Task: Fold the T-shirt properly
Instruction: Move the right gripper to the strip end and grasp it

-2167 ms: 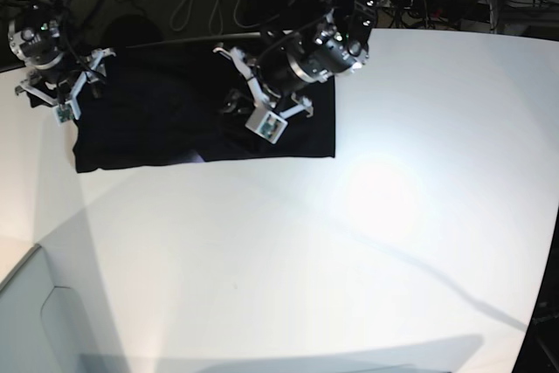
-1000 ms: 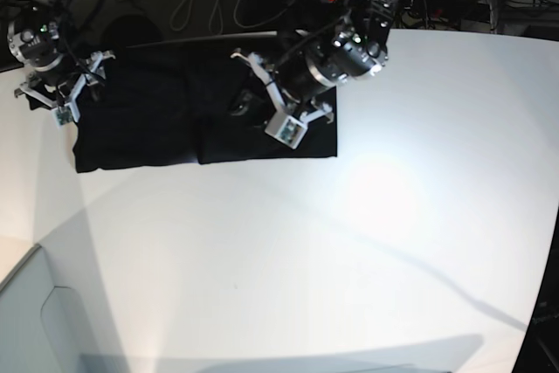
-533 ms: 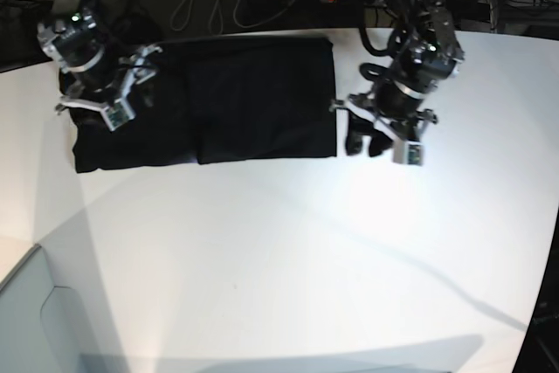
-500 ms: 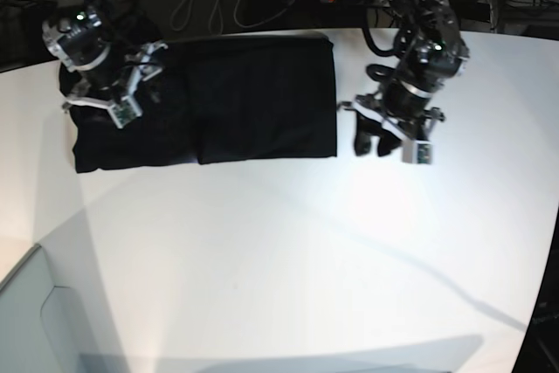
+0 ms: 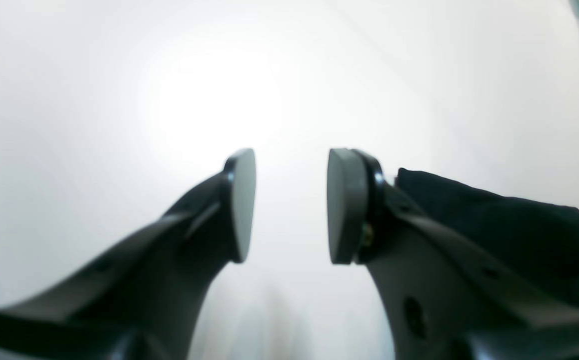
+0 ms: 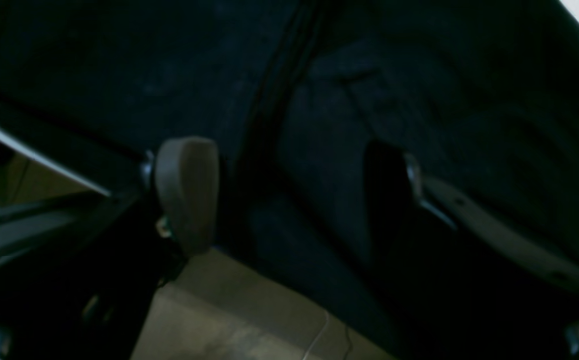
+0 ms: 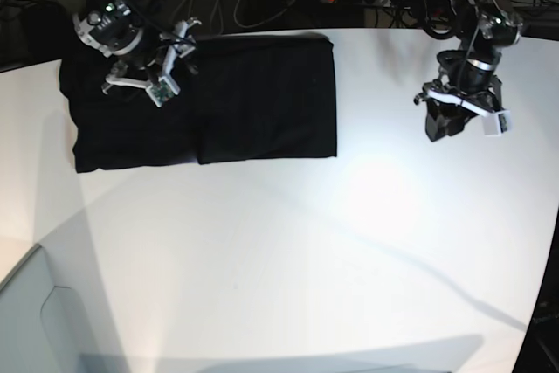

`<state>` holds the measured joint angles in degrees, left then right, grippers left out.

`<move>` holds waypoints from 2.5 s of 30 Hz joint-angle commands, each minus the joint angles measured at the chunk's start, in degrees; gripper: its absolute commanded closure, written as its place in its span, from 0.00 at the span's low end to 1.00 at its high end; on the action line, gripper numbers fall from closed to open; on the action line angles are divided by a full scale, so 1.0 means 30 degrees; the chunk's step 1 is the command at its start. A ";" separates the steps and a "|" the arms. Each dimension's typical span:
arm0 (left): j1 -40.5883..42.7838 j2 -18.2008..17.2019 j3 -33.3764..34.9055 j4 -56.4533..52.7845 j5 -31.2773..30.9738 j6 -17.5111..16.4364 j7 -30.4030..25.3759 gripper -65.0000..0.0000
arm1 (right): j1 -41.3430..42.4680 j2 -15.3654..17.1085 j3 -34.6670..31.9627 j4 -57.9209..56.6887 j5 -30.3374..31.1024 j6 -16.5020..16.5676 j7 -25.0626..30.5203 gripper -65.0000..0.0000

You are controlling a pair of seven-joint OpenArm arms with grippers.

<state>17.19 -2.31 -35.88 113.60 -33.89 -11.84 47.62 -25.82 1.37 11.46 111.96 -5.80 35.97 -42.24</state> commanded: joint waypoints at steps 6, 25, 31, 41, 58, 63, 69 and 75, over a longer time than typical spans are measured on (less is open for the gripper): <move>0.0028 -0.0184 -0.0129 0.0243 -0.0176 -0.0084 -0.0443 0.65 | -0.0169 -0.0030 -0.0876 -0.0119 0.0279 0.0451 0.0409 0.33; 0.0087 -0.0184 -0.0129 0.0213 -0.0147 -0.0084 -0.0502 0.65 | -0.0169 -0.0001 -0.0876 -0.0910 0.0279 0.0451 0.0438 1.00; 0.0087 -0.0184 -0.0129 -0.0373 -0.0147 -0.0084 -0.0502 0.65 | -0.1048 0.0028 -0.1345 0.0994 0.0279 0.0451 0.0409 1.00; 0.0087 -0.0213 -0.0129 -0.0871 -0.0176 -0.0084 -0.0531 0.65 | -0.1810 0.0263 -0.1697 0.1082 0.0132 0.0451 0.0409 1.00; 0.0116 -0.0242 -0.0129 -0.0783 -0.0323 -0.0084 -0.0502 0.65 | -0.1663 0.1464 -0.1550 0.1492 0.0191 0.0451 0.0380 0.22; 0.0350 -0.0242 -0.0129 -0.0636 -0.0323 -0.0084 -0.0531 0.65 | -0.1604 0.1318 -0.0232 0.2079 0.0249 0.0451 0.0380 0.21; 0.0380 -0.0154 -0.0832 -0.0636 -0.0352 -0.0113 -0.0414 0.65 | 0.0007 0.0175 0.3754 0.1991 0.0161 0.0422 0.0321 0.21; 0.0468 -0.0154 -0.1594 -0.0636 -0.0352 -0.0113 -0.0385 0.65 | 0.3201 0.0175 0.7065 0.0057 0.0132 0.0422 -0.1730 0.21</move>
<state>18.41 -2.28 -40.36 110.48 -34.11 -11.86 47.59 -16.73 1.28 32.40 111.37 -5.93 35.97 -48.42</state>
